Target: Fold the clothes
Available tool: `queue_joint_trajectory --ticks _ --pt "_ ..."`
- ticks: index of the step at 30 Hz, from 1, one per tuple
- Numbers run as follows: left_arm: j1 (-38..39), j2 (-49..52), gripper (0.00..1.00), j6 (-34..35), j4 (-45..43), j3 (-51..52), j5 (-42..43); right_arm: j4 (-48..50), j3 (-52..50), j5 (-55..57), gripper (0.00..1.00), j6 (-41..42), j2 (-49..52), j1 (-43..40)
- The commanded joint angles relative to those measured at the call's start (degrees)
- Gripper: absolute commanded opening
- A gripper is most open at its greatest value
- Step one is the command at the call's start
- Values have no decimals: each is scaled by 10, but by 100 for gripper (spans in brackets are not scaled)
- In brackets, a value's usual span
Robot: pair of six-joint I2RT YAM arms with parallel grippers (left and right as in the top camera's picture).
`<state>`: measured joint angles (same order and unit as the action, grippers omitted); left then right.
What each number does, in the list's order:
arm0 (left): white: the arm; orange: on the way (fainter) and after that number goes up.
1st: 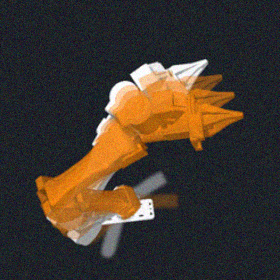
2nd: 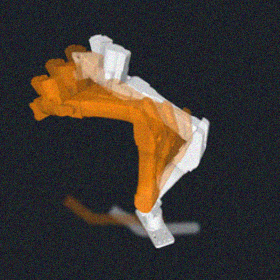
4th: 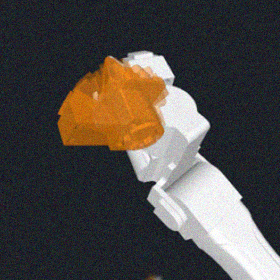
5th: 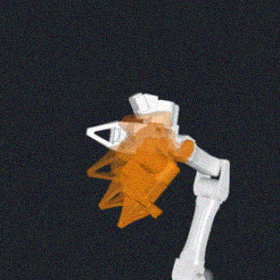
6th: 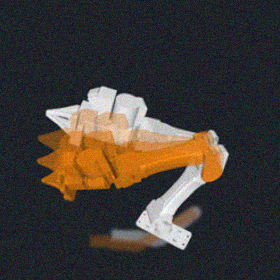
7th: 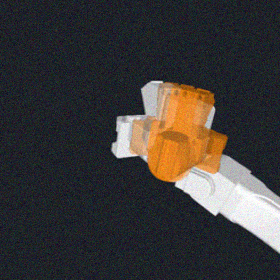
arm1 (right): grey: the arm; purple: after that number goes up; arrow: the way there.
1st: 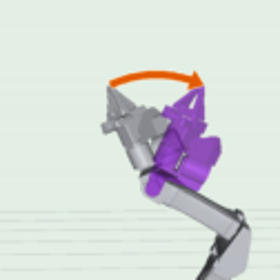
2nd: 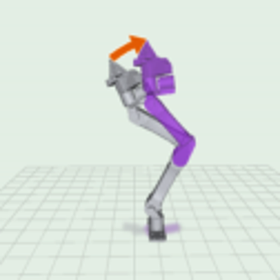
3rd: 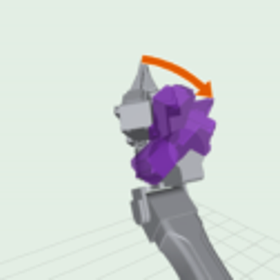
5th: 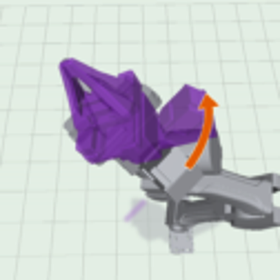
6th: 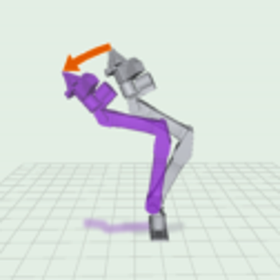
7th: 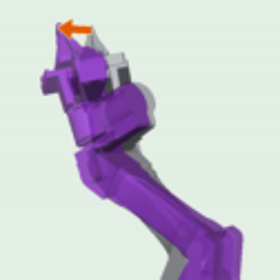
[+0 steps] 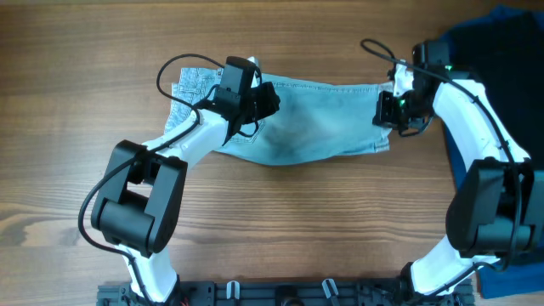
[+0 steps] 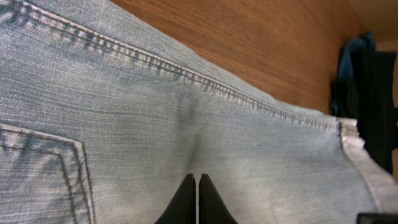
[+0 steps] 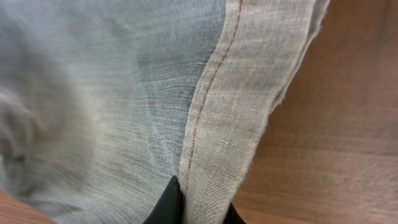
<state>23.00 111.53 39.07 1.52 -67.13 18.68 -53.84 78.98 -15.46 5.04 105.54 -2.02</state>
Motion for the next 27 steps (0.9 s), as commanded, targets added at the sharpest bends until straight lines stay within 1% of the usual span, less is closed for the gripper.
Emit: queue_joint_trajectory --ticks 1,7,9,11,13,14,20,27 --pt "6 -12 4 -7 -7 -12 -8 -3 24 0 4 -12 9 2" --pt "28 -9 4 -7 0 -12 -19 -4 23 1 4 -36 9 2" --pt "36 -9 4 -8 32 -12 -23 -4 23 2 4 -36 9 2" --pt "39 -9 4 -14 83 -12 -53 0 23 2 4 -37 9 2" --pt "39 -8 4 -14 128 -12 -85 4 28 -21 4 -58 9 2" --pt "39 -8 4 -14 135 -12 -90 4 31 -32 4 -66 9 2" --pt "43 7 4 -14 138 -12 -87 2 55 -42 4 -66 9 2" --pt "65 29 4 -11 124 -12 -78 3 57 -41 4 -66 9 2"
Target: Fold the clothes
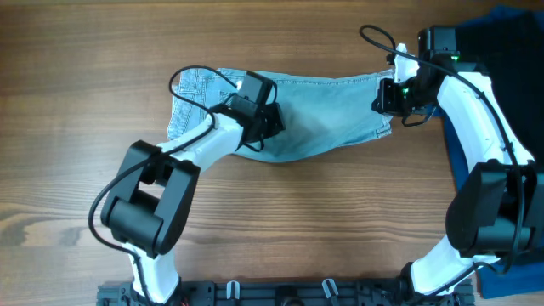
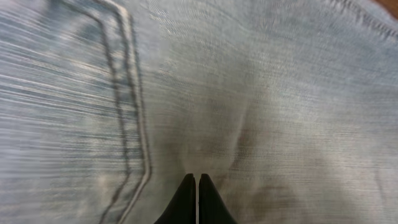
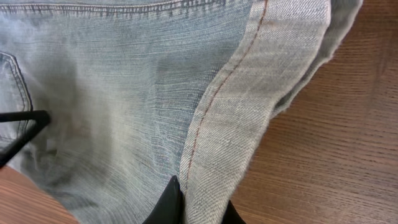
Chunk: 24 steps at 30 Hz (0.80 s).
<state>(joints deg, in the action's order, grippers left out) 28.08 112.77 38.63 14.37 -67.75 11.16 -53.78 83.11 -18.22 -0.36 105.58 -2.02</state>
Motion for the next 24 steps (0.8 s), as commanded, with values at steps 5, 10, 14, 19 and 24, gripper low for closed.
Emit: queue_joint_trajectory --ticks 5,10,14,19,24 --pt "32 17 4 -7 3 -6 -3 3 15 -14 4 -12 8 2" --pt "33 12 4 -9 -16 -13 -3 8 21 -14 4 -12 8 2" --pt "9 4 4 -9 -8 -38 -3 2 41 -14 4 -24 8 2" --pt "-39 0 4 -10 13 -74 -3 -5 71 -14 4 -33 8 9" --pt "-101 -2 4 -25 47 -88 -3 -6 91 -14 4 -51 8 38"
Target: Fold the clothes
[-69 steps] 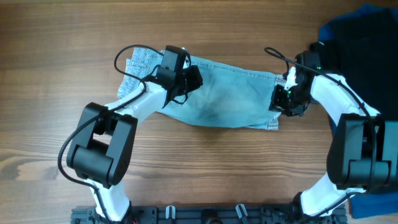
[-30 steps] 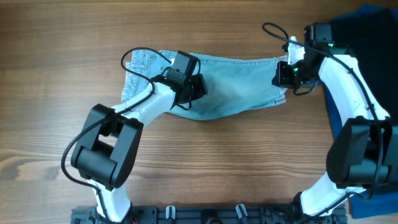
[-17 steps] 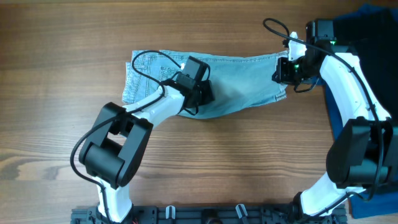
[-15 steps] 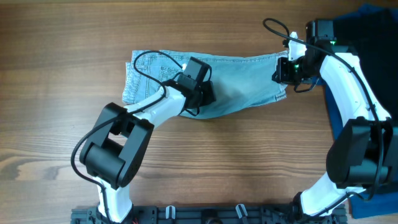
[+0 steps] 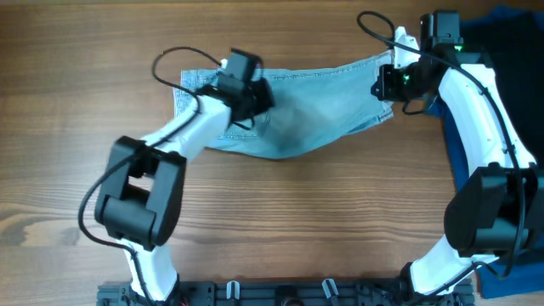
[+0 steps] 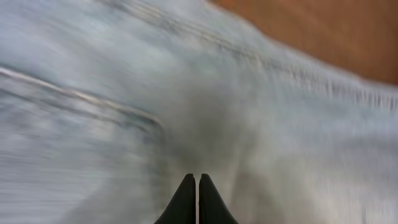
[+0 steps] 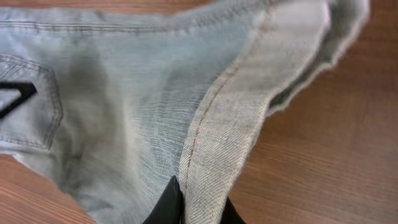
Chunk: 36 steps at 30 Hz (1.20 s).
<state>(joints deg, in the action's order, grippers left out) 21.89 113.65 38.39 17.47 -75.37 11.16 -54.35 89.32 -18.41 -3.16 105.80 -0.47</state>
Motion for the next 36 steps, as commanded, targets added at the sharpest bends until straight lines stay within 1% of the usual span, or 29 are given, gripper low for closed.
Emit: queue_joint_trajectory --ticks 1,6,9,11,15,17,20,24,28,33,36 --pt "-55 -13 4 -31 26 -12 -3 0 33 -12 4 -28 6 31" --pt "-120 -32 4 -72 72 -12 -3 5 44 -12 4 -29 6 77" --pt "-160 -63 4 -100 99 -12 -1 16 44 -12 4 -27 6 107" --pt "-182 -94 4 -123 111 -12 -2 38 44 -24 4 -10 6 128" --pt "-223 -146 4 -127 141 -12 -3 82 45 -73 4 50 6 158" --pt "-235 -155 5 -127 162 -12 -4 102 45 -97 4 71 6 168" --pt "-250 -156 5 -127 198 -11 -13 130 45 -102 4 104 6 185" --pt "-262 -156 5 -127 230 -11 -72 164 45 -101 4 142 6 217" --pt "-267 -156 5 -127 266 -11 -108 200 45 -90 4 172 9 252" --pt "-267 -156 4 -127 280 -11 -122 223 45 -69 4 190 24 282" --pt "-267 -156 4 -127 280 -11 -123 252 45 -69 4 219 50 302"
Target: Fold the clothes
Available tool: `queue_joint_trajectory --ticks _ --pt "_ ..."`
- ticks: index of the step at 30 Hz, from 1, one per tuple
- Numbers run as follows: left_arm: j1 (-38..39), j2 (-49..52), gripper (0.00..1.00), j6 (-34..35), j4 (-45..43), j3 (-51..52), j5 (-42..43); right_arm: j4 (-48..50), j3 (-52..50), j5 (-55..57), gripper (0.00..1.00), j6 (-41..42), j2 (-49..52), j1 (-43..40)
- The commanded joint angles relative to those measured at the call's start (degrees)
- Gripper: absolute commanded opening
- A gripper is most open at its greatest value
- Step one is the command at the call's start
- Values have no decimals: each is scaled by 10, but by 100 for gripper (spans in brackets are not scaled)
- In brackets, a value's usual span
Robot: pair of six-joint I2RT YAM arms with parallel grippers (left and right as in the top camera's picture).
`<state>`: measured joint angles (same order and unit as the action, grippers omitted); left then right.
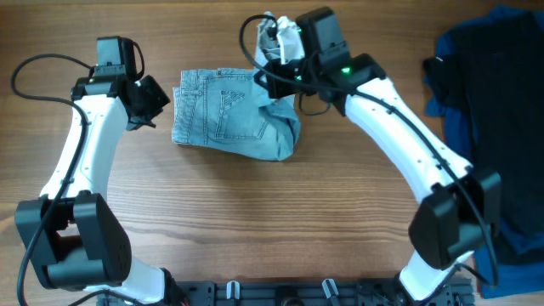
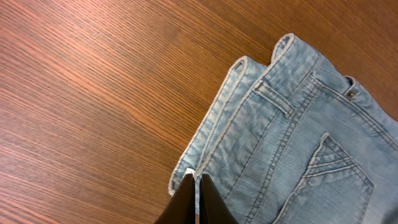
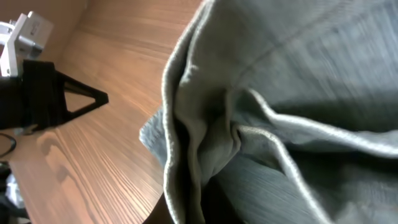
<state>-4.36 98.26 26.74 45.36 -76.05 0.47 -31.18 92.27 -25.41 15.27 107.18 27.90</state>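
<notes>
Light blue jeans (image 1: 225,119) lie folded on the wooden table, back pockets up, waistband (image 2: 249,109) to the left. My right gripper (image 1: 274,83) is over their right part, shut on the bunched leg end; denim (image 3: 261,112) fills its wrist view and hides most of its fingers. My left gripper (image 1: 160,100) is shut just left of the waistband. In its wrist view the left gripper (image 2: 197,182) hovers over the waistband's corner, with no cloth seen held.
A pile of dark blue and black clothes (image 1: 489,127) covers the table's right side. Bare wooden tabletop (image 1: 255,221) lies in front of the jeans and to their left. Cables loop above both wrists.
The right gripper has moved from the far right to over the middle with the leg end, so the jeans now lie doubled over. The left gripper has left the denim and sits beside the waistband.
The jeans lay stretched out lengthwise, left gripper shut on the seat area and right gripper shut on the leg hem. Both then shifted the cloth toward the table's far side. Now the leg end is over the seat and the left gripper is off the cloth.
</notes>
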Motion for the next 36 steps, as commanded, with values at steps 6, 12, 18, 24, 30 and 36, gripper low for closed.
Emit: queue_joint_trajectory --ticks 6,12,18,24,30,36 --pt "-4 -2 9 -10 13 -5 -44 84 15 2 4 69 83 55" --pt "-4 -2 12 -10 16 -5 -51 140 15 2 4 103 130 82" --pt "-4 -2 12 -10 17 -5 -50 181 15 2 4 119 158 102" --pt "-4 -2 13 -10 25 -5 -50 223 15 2 4 130 171 117" --pt "-4 -2 15 -10 27 -5 -50 232 14 23 5 134 171 129" --pt "-4 -2 15 -10 28 -5 -50 232 11 35 19 134 171 139"
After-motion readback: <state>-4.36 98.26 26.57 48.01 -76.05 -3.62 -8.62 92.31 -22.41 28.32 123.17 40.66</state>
